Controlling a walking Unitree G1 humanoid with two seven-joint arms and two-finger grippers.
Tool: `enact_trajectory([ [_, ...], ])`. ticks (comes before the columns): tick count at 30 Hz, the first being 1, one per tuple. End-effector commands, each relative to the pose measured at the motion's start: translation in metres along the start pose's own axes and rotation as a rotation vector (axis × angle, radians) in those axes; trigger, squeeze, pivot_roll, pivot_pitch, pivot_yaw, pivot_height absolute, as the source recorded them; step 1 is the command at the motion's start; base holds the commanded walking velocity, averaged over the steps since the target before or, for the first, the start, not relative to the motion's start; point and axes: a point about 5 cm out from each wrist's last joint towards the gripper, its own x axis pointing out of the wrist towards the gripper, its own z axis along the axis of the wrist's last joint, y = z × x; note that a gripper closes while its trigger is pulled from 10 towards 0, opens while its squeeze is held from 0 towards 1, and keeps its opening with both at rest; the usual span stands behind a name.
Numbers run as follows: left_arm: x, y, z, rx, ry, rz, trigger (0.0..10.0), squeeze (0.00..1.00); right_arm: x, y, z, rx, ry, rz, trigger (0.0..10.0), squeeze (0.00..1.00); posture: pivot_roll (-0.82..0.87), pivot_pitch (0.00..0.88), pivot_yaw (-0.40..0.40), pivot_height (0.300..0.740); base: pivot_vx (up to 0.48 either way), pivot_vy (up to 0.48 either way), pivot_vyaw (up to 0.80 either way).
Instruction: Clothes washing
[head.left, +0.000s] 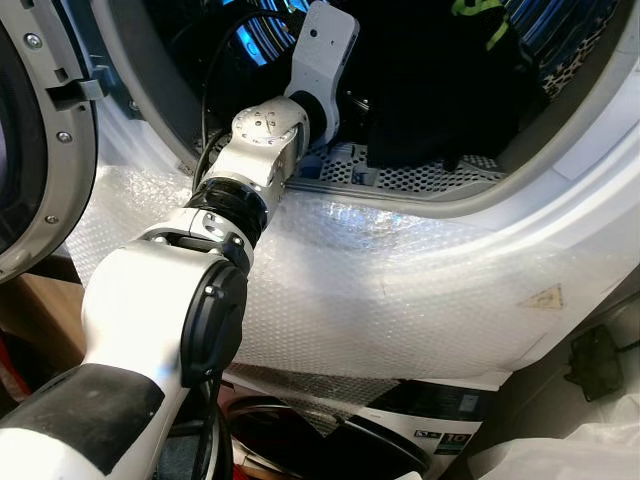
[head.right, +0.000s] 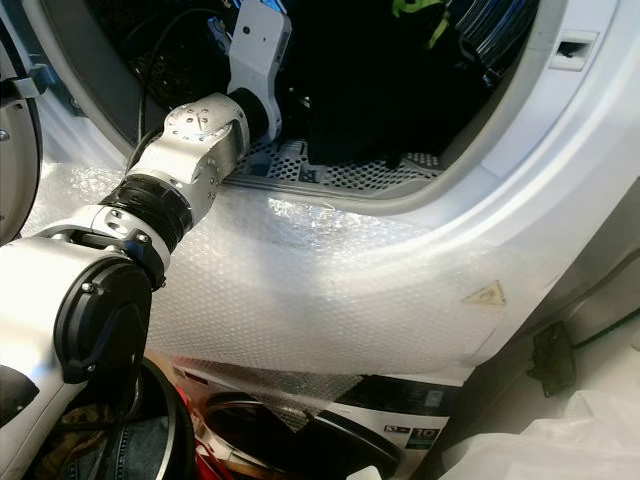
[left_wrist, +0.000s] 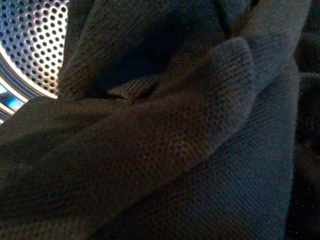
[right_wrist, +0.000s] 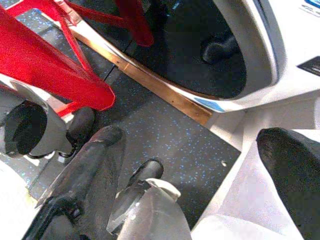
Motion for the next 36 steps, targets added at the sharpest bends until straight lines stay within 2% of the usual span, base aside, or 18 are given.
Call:
enact_trajectory([
  [1,-0.003,0.006,-0.007,0.033,0.055,0.006,10.0,0.0,0.0,0.002,-0.003,0.013,0.017,0.002,10.0,0.0,0.04,0.0,-0.005,0.74,0.0,0.0,0.0],
  [4,-0.004,0.009,0.015,0.056,-0.047,-0.13,10.0,0.0,0.0,0.002,-0.002,0.027,0.013,-0.002,10.0,0.0,0.06,0.0,0.004,0.74,0.0,0.0,0.0],
  [6,-0.005,0.013,0.022,0.08,-0.071,-0.131,10.0,0.0,0.0,0.003,-0.001,0.028,0.012,0.0,10.0,0.0,0.07,0.0,0.007,0.74,0.0,0.0,0.0],
  [8,-0.007,0.024,0.036,0.119,-0.107,-0.106,10.0,0.0,0.001,0.006,0.001,0.025,0.009,0.009,10.0,0.0,0.08,0.0,0.009,0.74,0.0,0.0,0.0],
  [11,-0.01,0.031,0.044,0.108,-0.122,-0.117,10.0,0.0,0.001,0.009,0.003,0.023,0.007,0.017,10.0,0.0,0.1,0.0,0.013,0.74,0.0,0.0,0.0],
  [13,-0.012,0.032,0.046,0.082,-0.128,-0.153,10.0,0.0,0.001,0.011,0.004,0.02,0.005,0.022,10.0,0.0,0.11,0.0,0.016,0.74,0.0,0.0,0.0],
  [15,-0.015,0.035,0.046,0.092,-0.122,-0.214,10.0,0.0,0.002,0.012,0.006,0.019,0.001,0.025,10.0,0.0,0.12,0.0,0.018,0.74,0.0,0.0,0.0],
  [16,-0.02,0.036,0.043,0.107,-0.092,-0.299,10.0,0.0,0.002,0.012,0.007,0.019,0.0,0.025,10.0,0.0,0.12,0.0,0.02,0.74,0.0,0.0,0.0],
  [18,-0.022,0.036,0.041,0.119,-0.082,-0.326,10.0,0.0,0.002,0.012,0.008,0.019,-0.001,0.025,10.0,0.0,0.13,0.0,0.023,0.74,0.0,0.0,0.0],
  [20,-0.03,0.038,0.04,0.132,-0.079,-0.41,10.0,0.0,0.003,0.012,0.01,0.02,-0.004,0.025,10.0,0.0,0.15,0.0,0.028,0.74,0.0,0.0,0.0],
  [26,-0.045,0.04,0.042,0.173,-0.095,-0.476,10.0,0.0,0.003,0.014,0.011,0.018,-0.006,0.03,10.0,0.0,0.16,0.0,0.029,0.74,0.0,0.0,0.0],
  [27,-0.054,0.041,0.043,0.195,-0.097,-0.494,10.0,0.0,0.003,0.015,0.012,0.019,-0.006,0.032,10.0,0.0,0.16,0.0,0.03,0.74,0.0,0.0,0.0],
  [29,-0.06,0.041,0.044,0.198,-0.096,-0.502,10.0,0.0,0.003,0.016,0.012,0.02,-0.006,0.033,10.0,0.0,0.17,0.0,0.03,0.74,0.0,0.0,0.0],
  [32,-0.085,0.045,0.048,0.201,-0.127,-0.554,10.0,0.0,0.003,0.017,0.013,0.026,-0.008,0.035,10.0,0.0,0.17,0.0,0.031,0.74,0.0,0.0,0.0],
  [33,-0.1,0.043,0.049,0.214,-0.157,-0.636,10.0,0.0,0.004,0.017,0.014,0.028,-0.009,0.035,10.0,0.0,0.18,0.0,0.03,0.74,0.0,0.0,0.0],
  [34,-0.1,0.043,0.049,0.214,-0.157,-0.636,10.0,0.0,0.004,0.017,0.014,0.028,-0.009,0.035,10.0,0.0,0.18,0.0,0.03,0.74,0.0,0.0,0.0],
  [35,-0.113,0.039,0.051,0.217,-0.179,-0.721,10.0,0.0,0.004,0.017,0.013,0.029,-0.009,0.035,10.0,0.0,0.18,0.0,0.03,0.74,0.0,0.0,0.0],
  [36,-0.119,0.037,0.052,0.215,-0.183,-0.75,10.0,0.0,0.003,0.017,0.013,0.029,-0.008,0.035,10.0,0.0,0.18,0.0,0.028,0.74,0.0,0.0,0.0],
])
